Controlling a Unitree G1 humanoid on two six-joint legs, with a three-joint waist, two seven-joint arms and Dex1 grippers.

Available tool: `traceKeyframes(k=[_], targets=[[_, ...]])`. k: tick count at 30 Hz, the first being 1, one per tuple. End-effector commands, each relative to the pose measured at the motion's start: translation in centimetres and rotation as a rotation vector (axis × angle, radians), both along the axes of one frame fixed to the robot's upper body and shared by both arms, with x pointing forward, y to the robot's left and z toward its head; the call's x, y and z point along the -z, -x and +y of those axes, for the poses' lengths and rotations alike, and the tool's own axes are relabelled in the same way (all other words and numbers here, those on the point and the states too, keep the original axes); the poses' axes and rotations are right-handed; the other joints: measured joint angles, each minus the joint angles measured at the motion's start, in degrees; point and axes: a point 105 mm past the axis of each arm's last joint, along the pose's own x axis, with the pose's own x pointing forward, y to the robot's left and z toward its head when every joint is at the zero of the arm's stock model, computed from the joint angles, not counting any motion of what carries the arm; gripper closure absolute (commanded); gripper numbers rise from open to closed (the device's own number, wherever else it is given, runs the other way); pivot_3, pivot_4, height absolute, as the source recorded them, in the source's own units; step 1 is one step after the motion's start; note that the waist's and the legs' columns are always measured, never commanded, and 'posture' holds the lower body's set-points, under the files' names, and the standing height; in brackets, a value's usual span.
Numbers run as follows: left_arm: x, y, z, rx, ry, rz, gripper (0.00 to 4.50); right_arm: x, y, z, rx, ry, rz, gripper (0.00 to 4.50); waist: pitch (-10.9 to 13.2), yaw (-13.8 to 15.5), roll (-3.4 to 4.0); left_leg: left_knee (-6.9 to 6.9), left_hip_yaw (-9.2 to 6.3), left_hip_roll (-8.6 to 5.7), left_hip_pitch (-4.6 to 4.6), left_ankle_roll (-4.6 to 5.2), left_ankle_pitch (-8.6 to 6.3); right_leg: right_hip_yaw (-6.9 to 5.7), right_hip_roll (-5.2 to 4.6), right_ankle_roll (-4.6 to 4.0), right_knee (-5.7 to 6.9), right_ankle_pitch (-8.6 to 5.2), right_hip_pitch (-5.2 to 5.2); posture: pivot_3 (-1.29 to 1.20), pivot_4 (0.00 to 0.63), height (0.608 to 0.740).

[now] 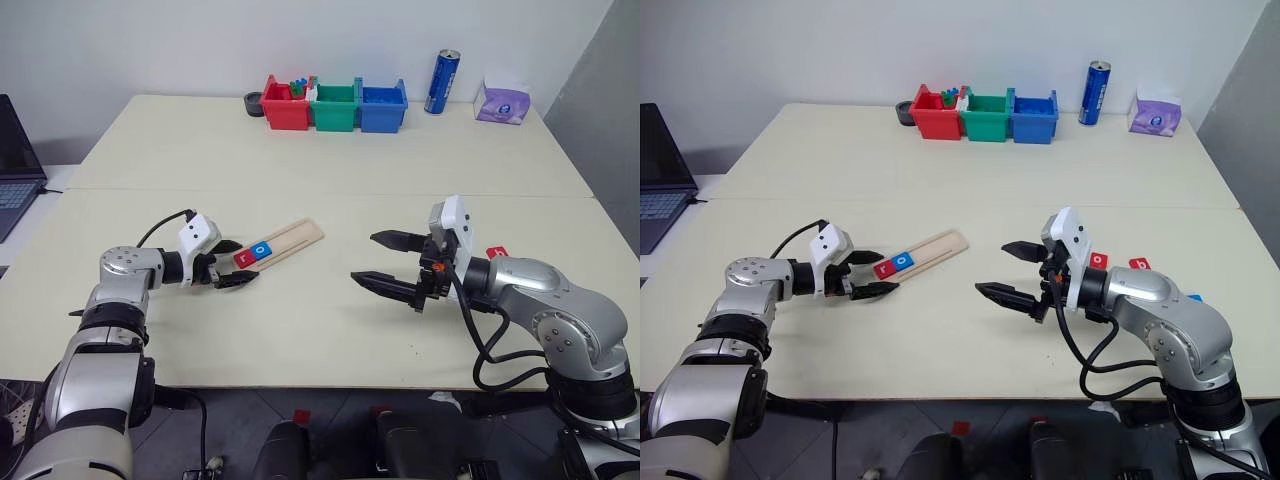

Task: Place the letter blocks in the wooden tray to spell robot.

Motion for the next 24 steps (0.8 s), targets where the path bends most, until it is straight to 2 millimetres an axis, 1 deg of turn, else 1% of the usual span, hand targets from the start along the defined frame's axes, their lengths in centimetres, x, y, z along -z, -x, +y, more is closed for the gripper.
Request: traceKeyframes(k=[1,7,9,13,15,17,20,24], targets=[[0.4,0.0,-0.2,0.01,-0.018,0.02,1.11,-1.2,0.5,0.1,-0.013,-0.019,-0.047,0.0,0.0,0.0,0.0,0.0,0.0,0.0,0.0,0.0,0.0,0.0,0.0,0.0,0.0,0.0,0.0,0.0,0.15,0.74],[0.0,-0.1,-0.9,0.049,-0.028,0.004,1.11,-1.4,0.2,-0.2,0.005,-0.028,-0.069,0.0,0.0,0.05,0.0,0.02,0.0,-0.01,-0.02,0.0,0.0,0.01,-0.01,0.01,-0.01,0.01,0.0,0.0,0.15,0.74],[0.0,0.0,-1.6,0.096,-0.034,0.0,1.11,-1.6,0.1,-0.6,0.02,-0.011,-0.11,0.0,0.0,0.1,0.0,0.03,0.0,-0.01,-0.02,0.0,0.0,0.01,-0.01,0.01,-0.01,0.01,0.01,0.0,0.15,0.74],[-0.2,0.7,-3.7,0.234,-0.03,-0.005,1.11,-1.1,1.0,-1.9,-0.004,0.072,-0.19,0.0,-0.02,0.48,-0.04,0.03,0.01,-0.05,-0.05,0.0,0.0,0.0,-0.04,0.02,-0.06,0.02,0.02,0.0,0.15,0.74],[-0.3,0.9,-4.5,0.288,-0.029,-0.006,1.11,-0.7,1.4,-2.5,-0.02,0.095,-0.192,0.0,-0.02,0.4,-0.04,0.03,0.03,-0.07,-0.07,0.0,0.0,0.01,-0.06,0.03,-0.09,0.02,0.02,0.0,0.15,0.74],[-0.3,1.3,-6.0,0.363,-0.026,-0.011,1.11,0.0,1.8,-3.4,-0.03,0.126,-0.182,0.0,-0.02,0.36,-0.04,0.03,0.04,-0.07,-0.06,0.0,0.0,0.02,-0.05,0.03,-0.08,0.03,0.02,0.0,0.15,0.74],[-0.5,1.6,-8.3,0.467,-0.017,-0.017,1.11,1.0,2.0,-4.8,-0.038,0.184,-0.173,0.0,-0.02,0.36,-0.04,0.05,0.03,-0.06,-0.06,0.0,0.0,0.01,-0.03,0.04,-0.06,0.03,0.02,0.0,0.15,0.74],[-0.4,1.8,-9.9,0.53,-0.014,-0.017,1.11,1.4,1.8,-6.1,-0.019,0.22,-0.174,0.0,-0.02,-0.17,-0.05,0.08,0.05,-0.05,-0.02,0.0,0.0,0.05,0.01,0.06,-0.03,0.05,0.03,0.0,0.15,0.74]])
